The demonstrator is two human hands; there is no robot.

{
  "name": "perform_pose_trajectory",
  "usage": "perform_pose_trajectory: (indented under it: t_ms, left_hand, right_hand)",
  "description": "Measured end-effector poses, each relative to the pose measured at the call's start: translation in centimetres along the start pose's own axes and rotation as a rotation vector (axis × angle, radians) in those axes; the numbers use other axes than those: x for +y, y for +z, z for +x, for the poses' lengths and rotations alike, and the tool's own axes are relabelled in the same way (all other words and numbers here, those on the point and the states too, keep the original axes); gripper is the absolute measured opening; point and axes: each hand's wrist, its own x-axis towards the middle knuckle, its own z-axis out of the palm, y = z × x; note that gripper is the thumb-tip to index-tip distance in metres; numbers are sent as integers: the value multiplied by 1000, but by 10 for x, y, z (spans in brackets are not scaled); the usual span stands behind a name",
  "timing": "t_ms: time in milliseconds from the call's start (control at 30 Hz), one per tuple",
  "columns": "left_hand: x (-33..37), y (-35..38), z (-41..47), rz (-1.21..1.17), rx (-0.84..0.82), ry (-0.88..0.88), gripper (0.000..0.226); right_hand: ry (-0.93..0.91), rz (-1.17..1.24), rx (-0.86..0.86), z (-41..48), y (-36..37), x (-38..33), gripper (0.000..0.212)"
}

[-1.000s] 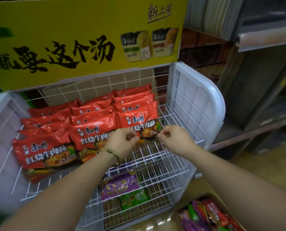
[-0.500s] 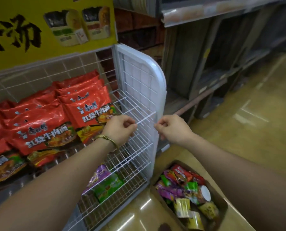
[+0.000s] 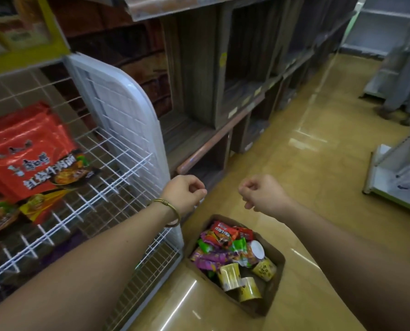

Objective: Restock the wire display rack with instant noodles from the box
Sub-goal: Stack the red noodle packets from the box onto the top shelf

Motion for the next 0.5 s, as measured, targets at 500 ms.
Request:
perform_pose_trajectory:
  t_ms: [500]
  left_hand:
    - [42,98,27,79,-53,-84,3]
  right_hand:
    - [71,29,-86,14,-51,97,16]
